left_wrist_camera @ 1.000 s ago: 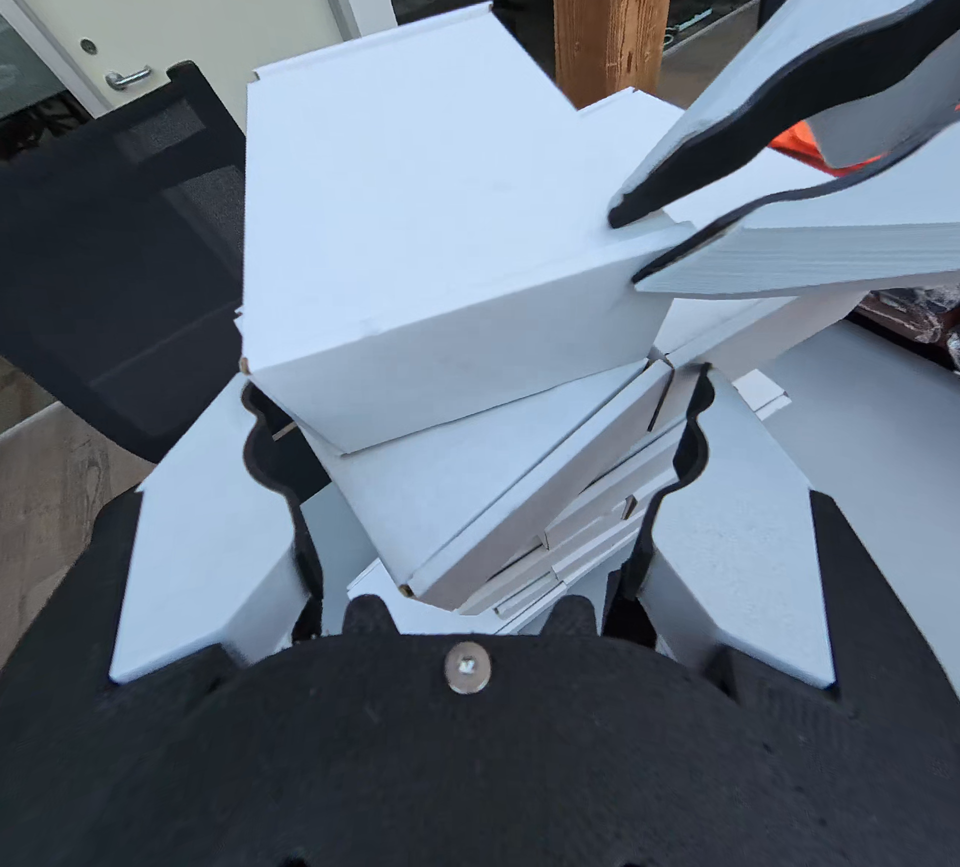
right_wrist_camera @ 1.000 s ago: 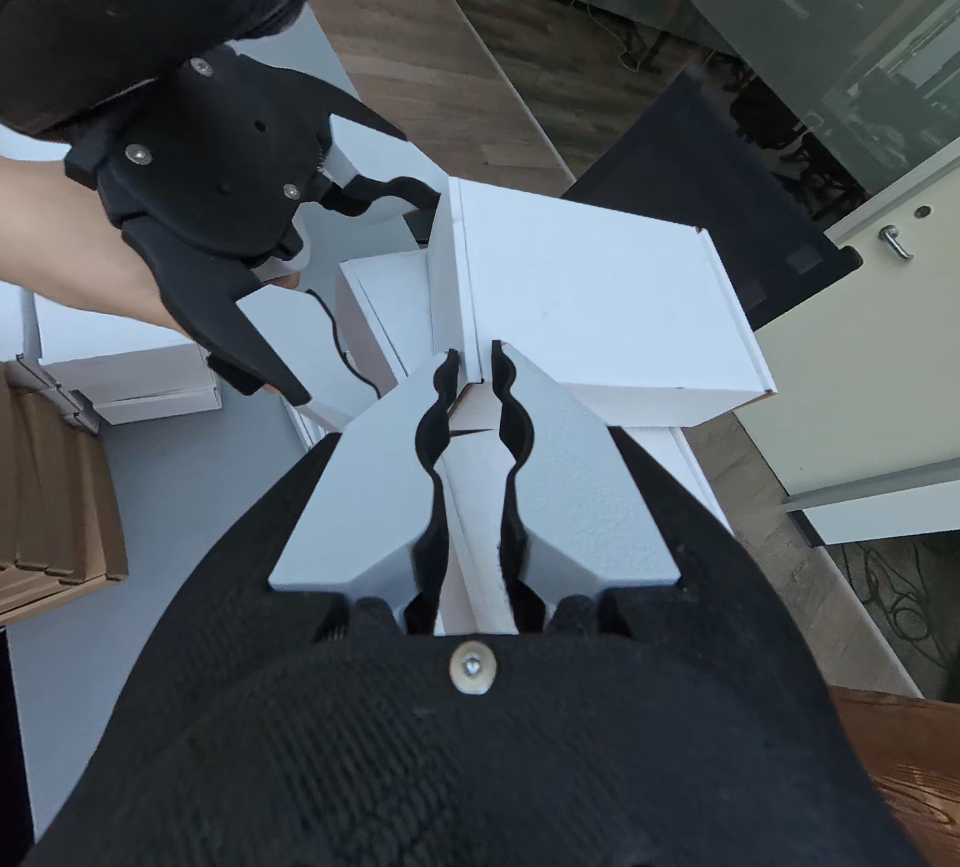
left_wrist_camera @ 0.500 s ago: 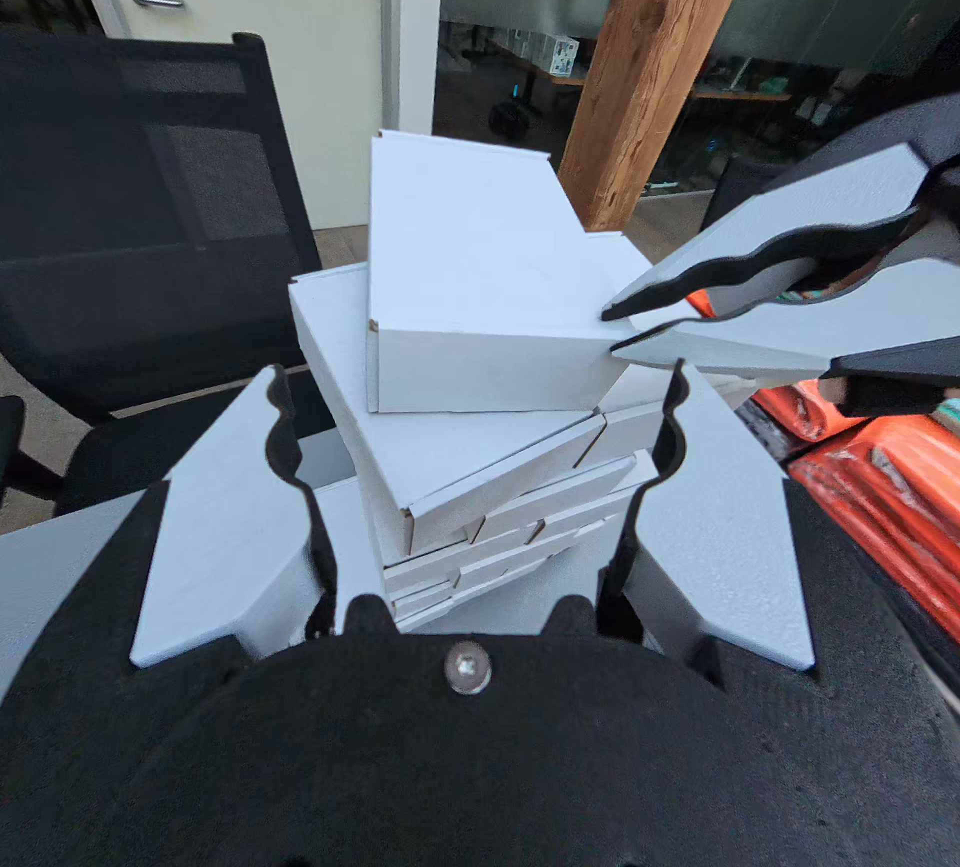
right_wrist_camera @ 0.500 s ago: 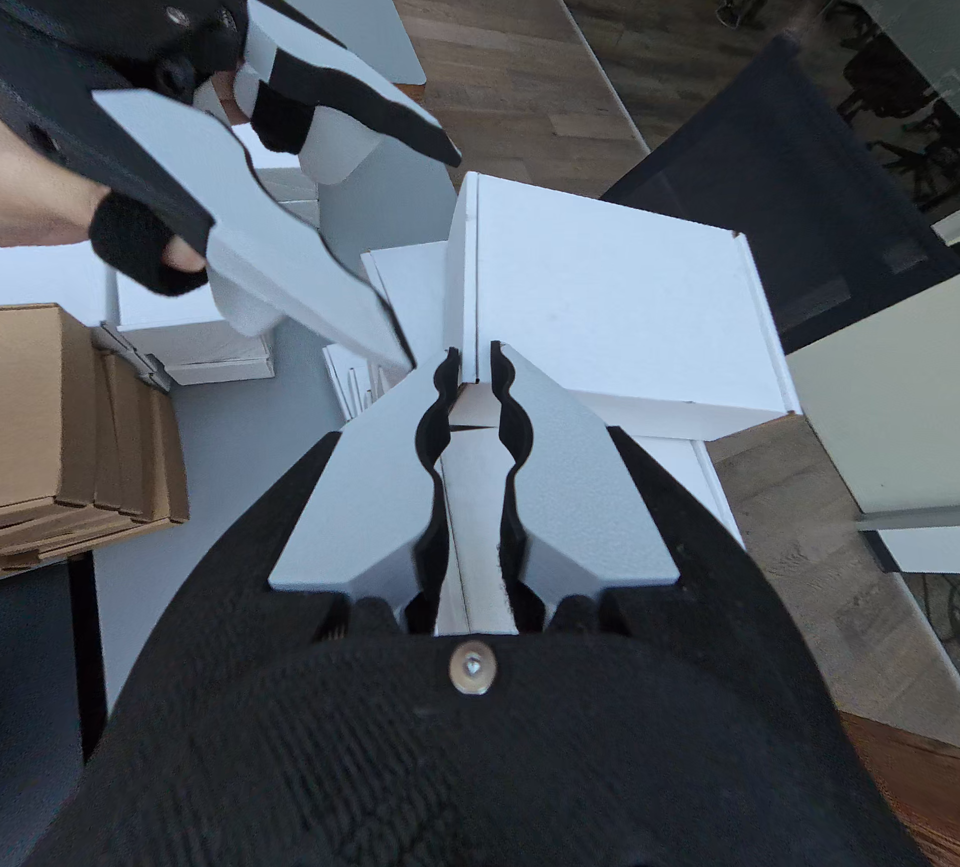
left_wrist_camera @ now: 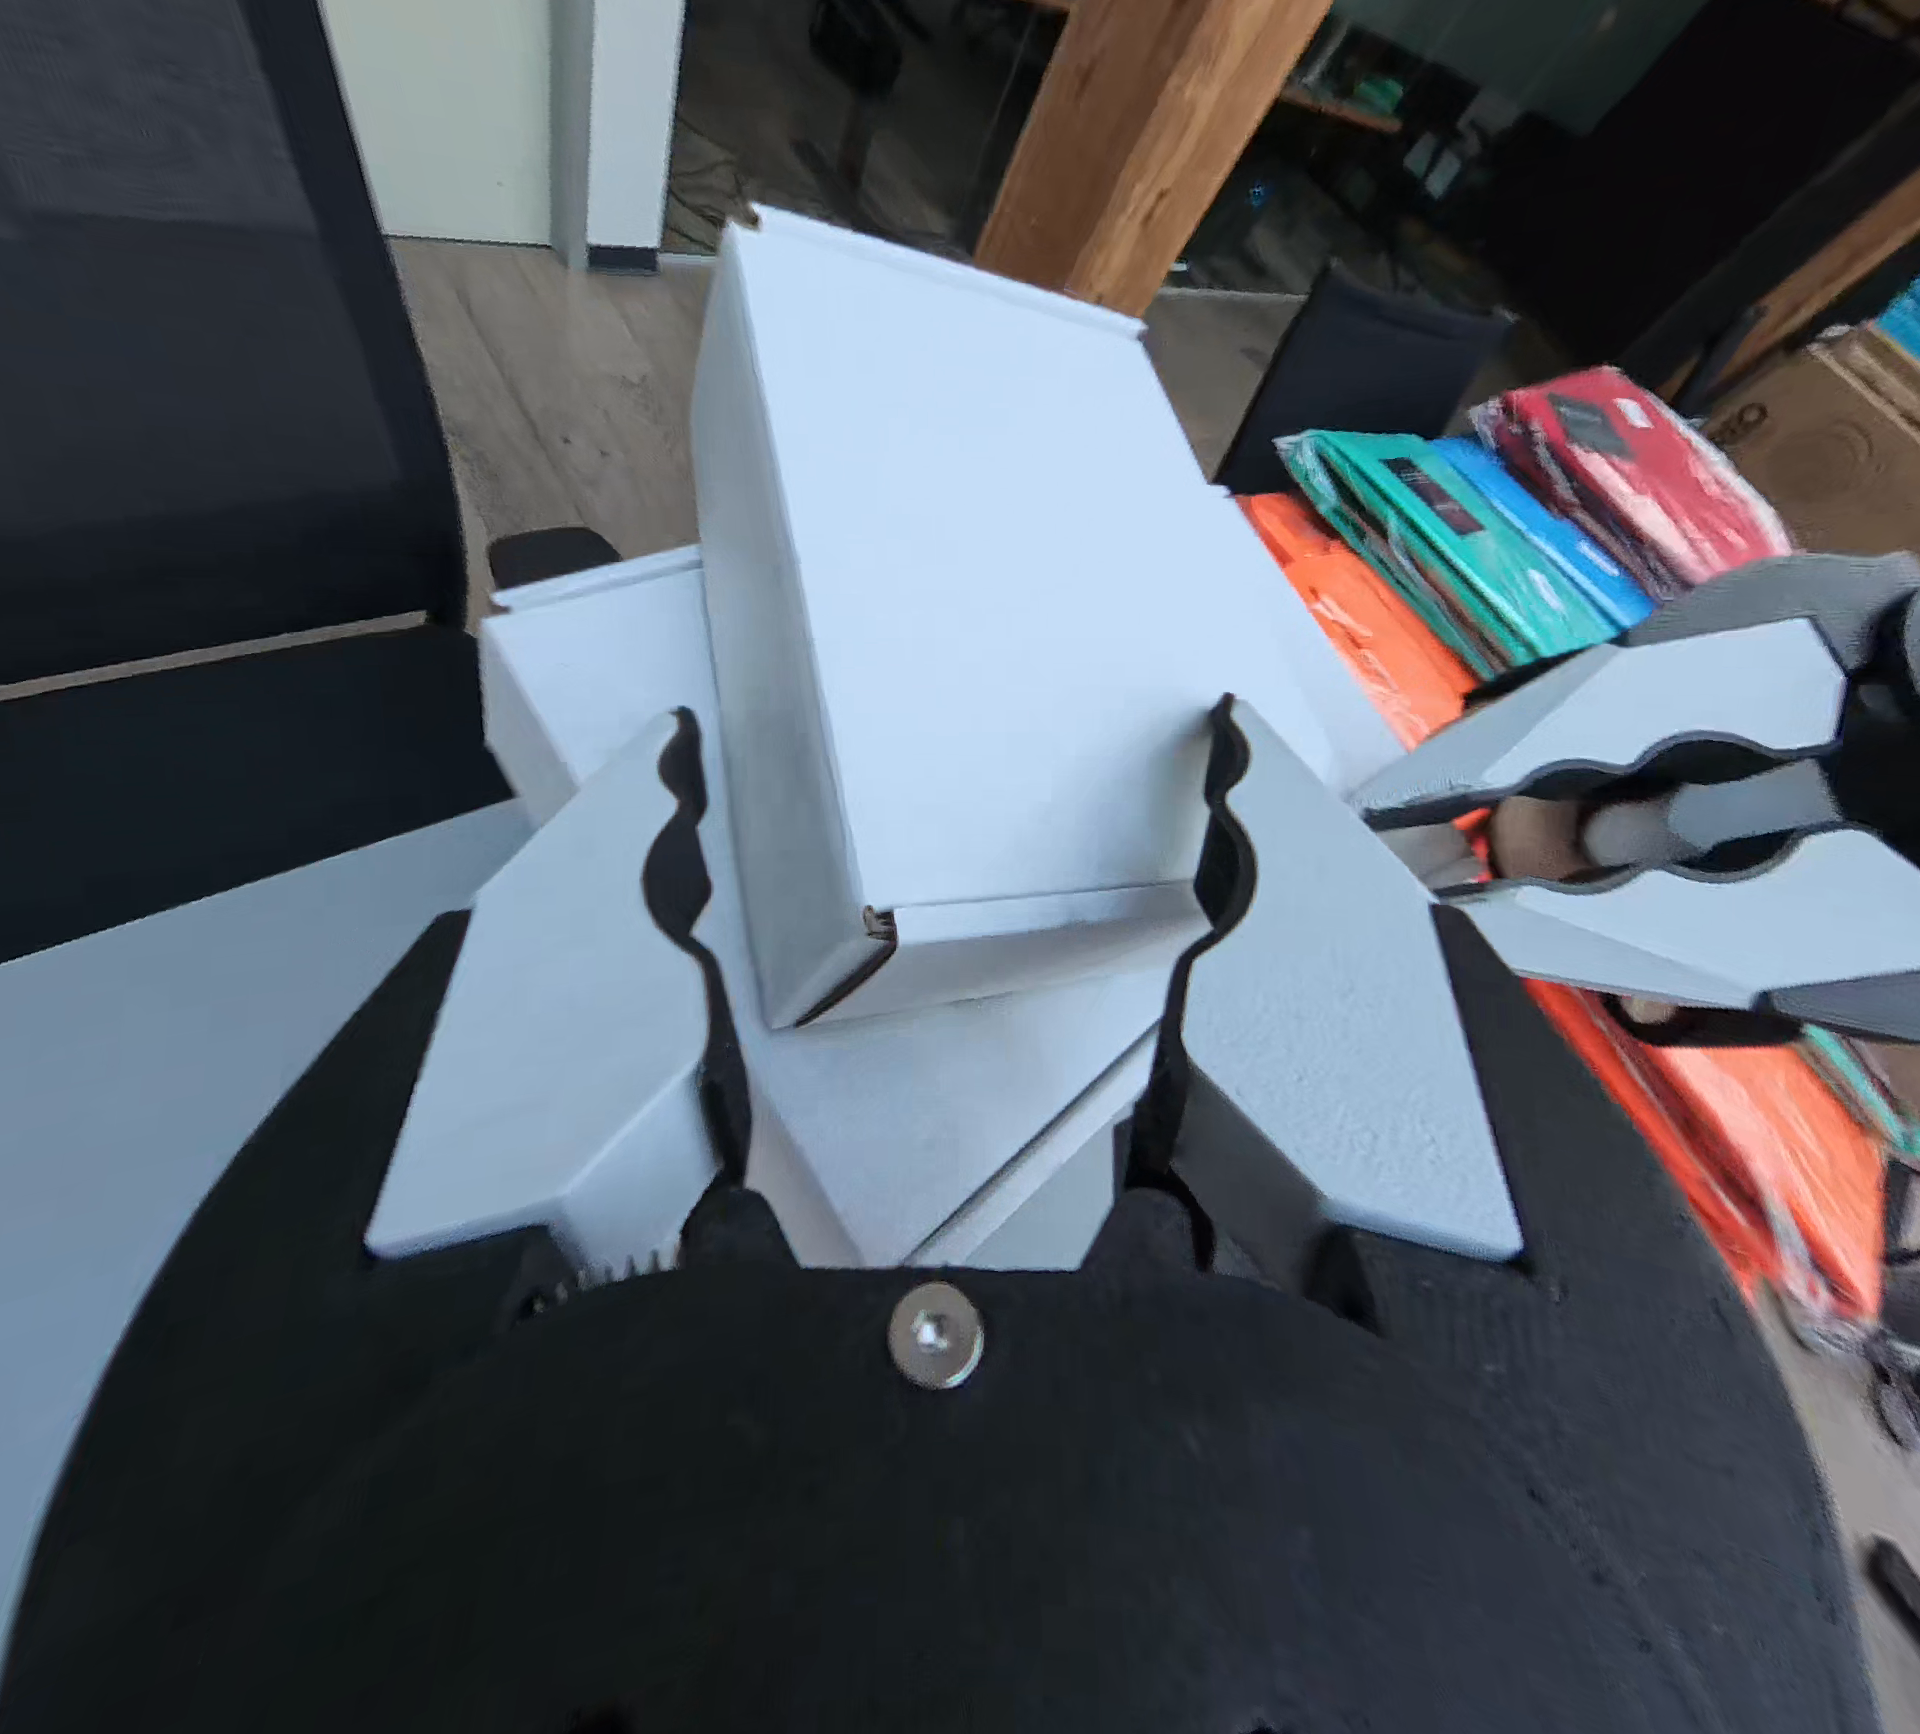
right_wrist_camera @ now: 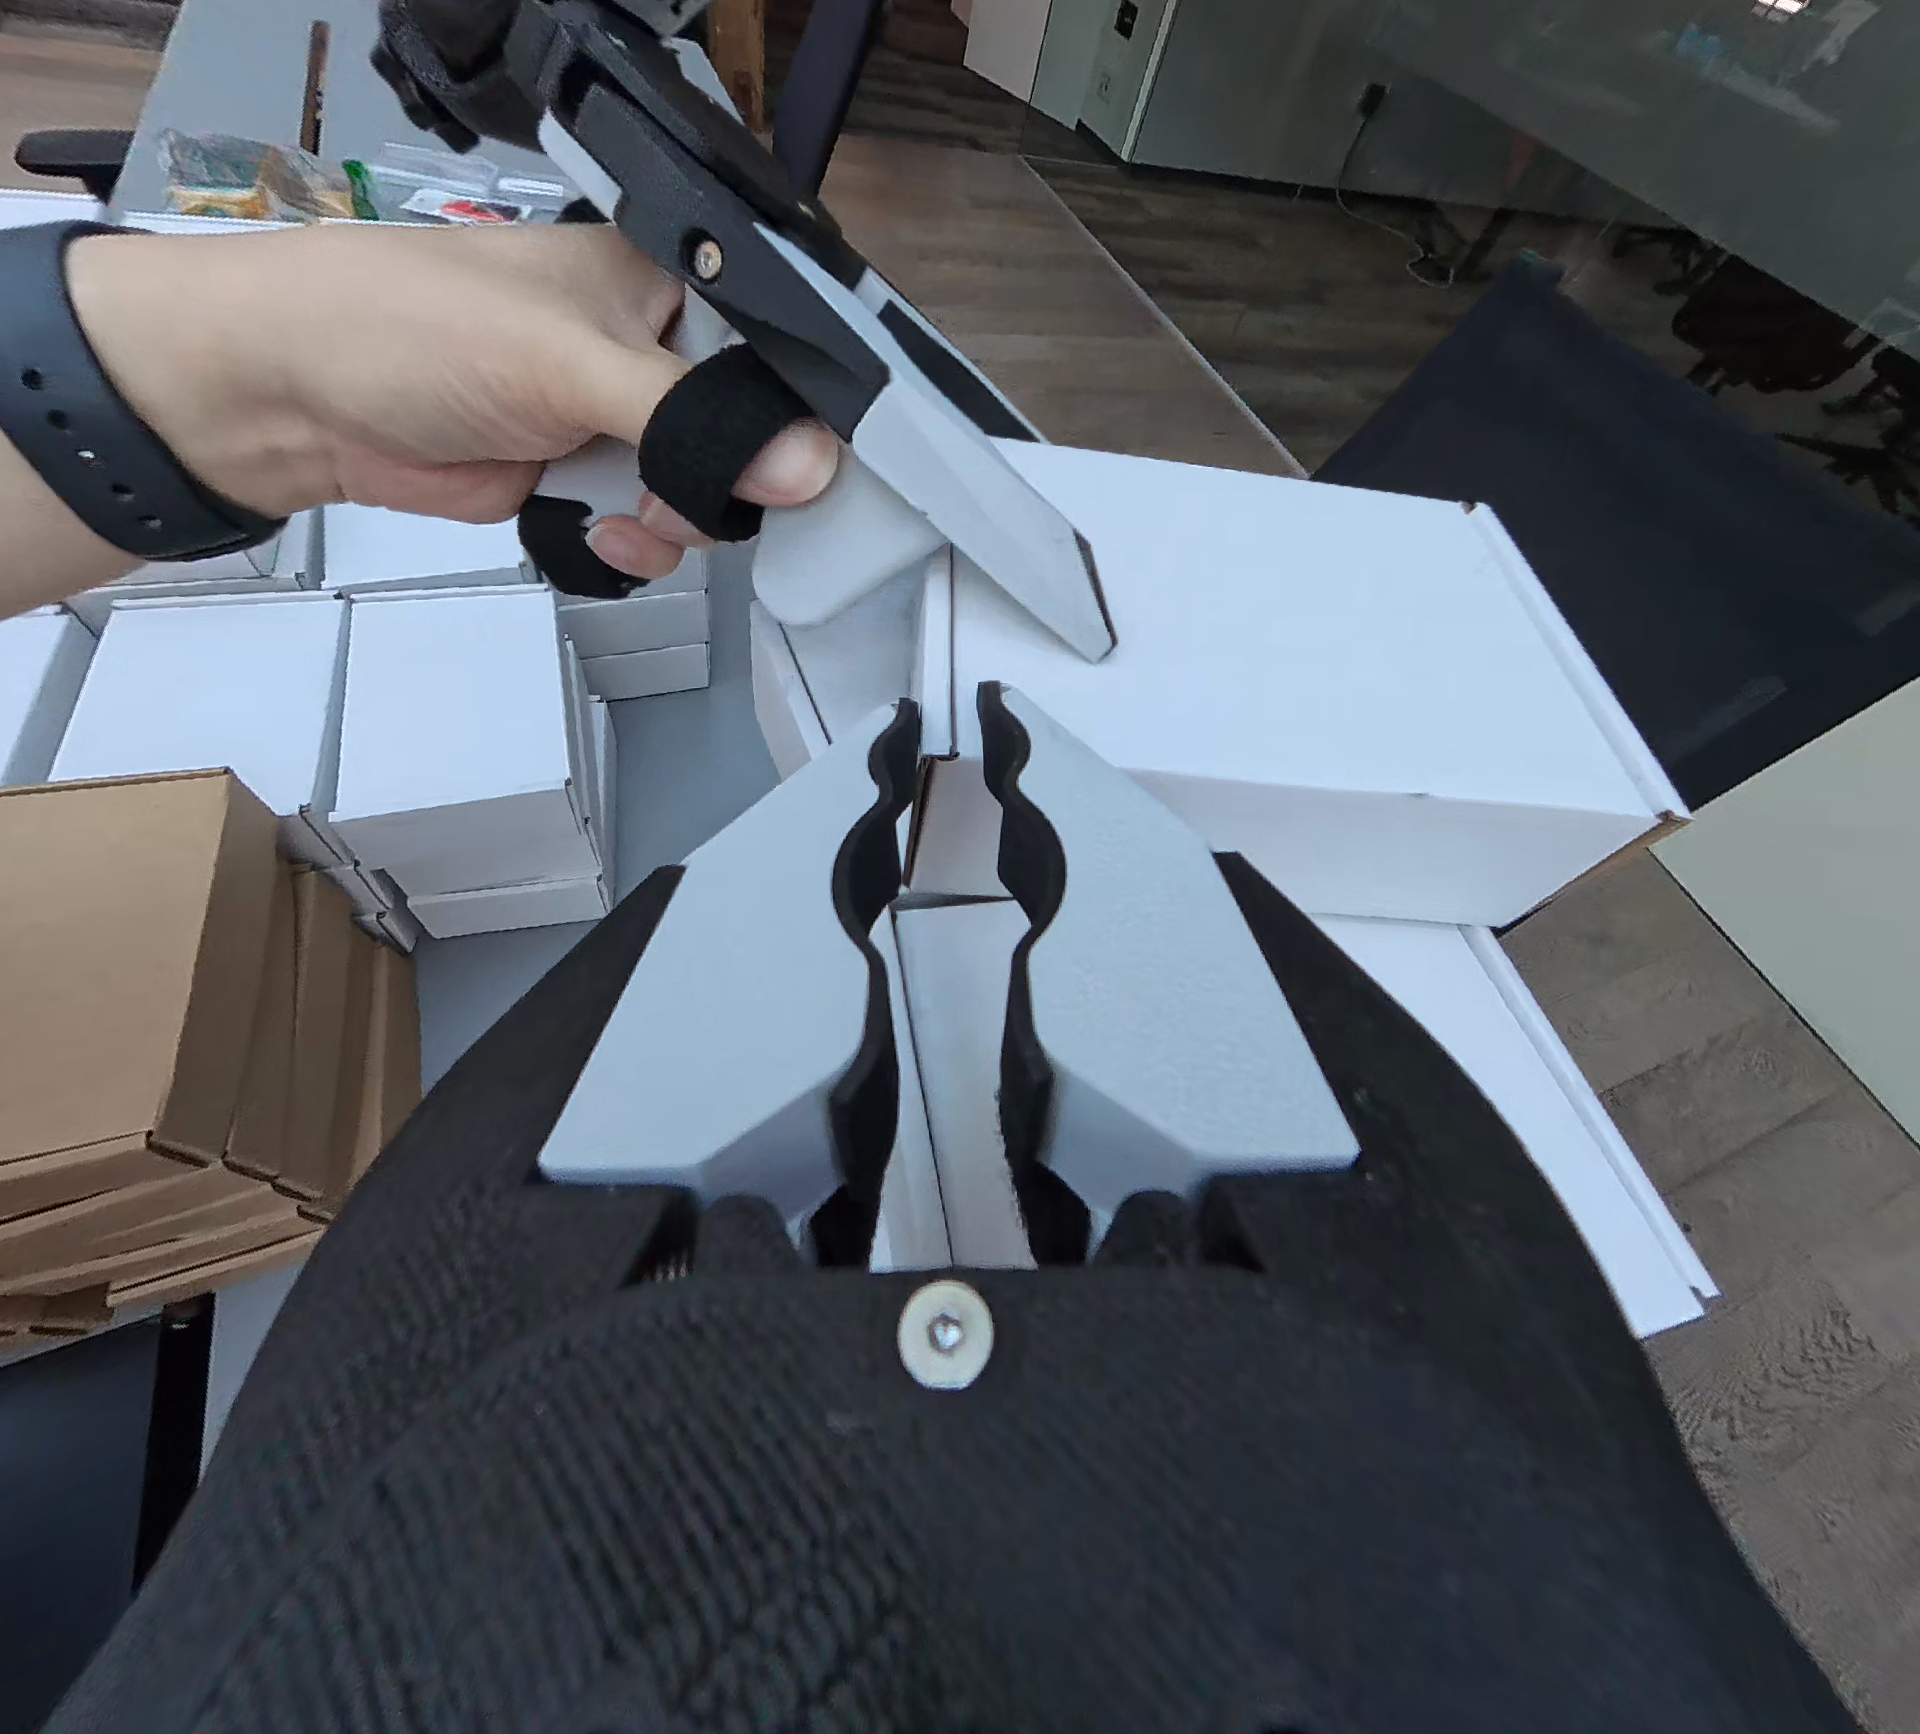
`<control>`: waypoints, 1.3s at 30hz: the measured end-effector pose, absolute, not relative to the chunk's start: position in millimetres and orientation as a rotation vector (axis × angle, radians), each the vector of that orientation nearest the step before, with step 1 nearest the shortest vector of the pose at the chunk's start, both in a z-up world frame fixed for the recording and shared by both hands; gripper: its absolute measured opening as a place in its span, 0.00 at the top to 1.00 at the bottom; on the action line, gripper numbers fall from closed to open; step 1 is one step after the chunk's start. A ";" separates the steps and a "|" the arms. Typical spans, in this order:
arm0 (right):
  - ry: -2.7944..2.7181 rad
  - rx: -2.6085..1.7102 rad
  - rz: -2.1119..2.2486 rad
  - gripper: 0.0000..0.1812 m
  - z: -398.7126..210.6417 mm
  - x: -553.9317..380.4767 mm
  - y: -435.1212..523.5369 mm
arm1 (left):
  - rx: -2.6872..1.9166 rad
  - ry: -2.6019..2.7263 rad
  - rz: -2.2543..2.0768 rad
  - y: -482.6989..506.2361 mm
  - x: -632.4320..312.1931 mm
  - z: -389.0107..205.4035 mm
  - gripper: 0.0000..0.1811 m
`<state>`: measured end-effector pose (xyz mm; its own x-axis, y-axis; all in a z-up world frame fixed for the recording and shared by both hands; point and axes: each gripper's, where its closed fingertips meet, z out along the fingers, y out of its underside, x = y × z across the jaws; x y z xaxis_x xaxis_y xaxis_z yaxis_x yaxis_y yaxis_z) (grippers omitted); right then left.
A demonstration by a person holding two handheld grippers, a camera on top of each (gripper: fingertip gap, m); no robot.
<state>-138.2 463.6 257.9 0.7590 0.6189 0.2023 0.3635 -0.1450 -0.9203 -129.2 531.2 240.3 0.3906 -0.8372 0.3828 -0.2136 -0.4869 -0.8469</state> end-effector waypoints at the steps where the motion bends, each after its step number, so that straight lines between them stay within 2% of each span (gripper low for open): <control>1: -0.762 -1.756 0.262 0.94 258.0 -137.8 463.5 | -1.924 0.905 -1.151 528.0 -126.0 240.7 0.51; 4: -0.756 -1.758 0.233 0.93 258.0 -138.6 463.5 | -1.915 0.935 -1.176 527.5 -125.1 240.3 0.52; 6: -0.781 -1.757 0.240 0.87 258.5 -143.4 460.4 | -1.916 0.947 -1.190 527.8 -125.5 240.0 0.53; 9: -0.705 -1.736 0.187 0.60 267.2 -126.2 448.8 | -1.907 0.942 -1.218 527.9 -125.4 239.6 0.53; 11: -0.537 -1.675 0.084 0.50 272.4 -86.9 434.5 | -1.909 0.939 -1.227 527.9 -125.6 239.5 0.53; 14: -0.283 -1.731 0.111 0.39 232.7 -38.8 418.3 | -1.906 0.950 -1.222 527.6 -124.9 239.7 0.53; 17: -0.264 -1.801 0.209 0.40 194.2 -45.8 418.3 | -1.913 0.951 -1.216 526.9 -124.5 239.8 0.53; 25: -0.317 -1.846 -0.011 0.45 188.2 -43.9 429.7 | -1.992 0.948 -1.159 521.6 -123.5 239.5 0.53; 39: -0.317 -1.905 -0.014 0.44 182.8 -44.5 428.2 | -2.109 0.918 -1.102 501.3 -120.8 239.2 0.54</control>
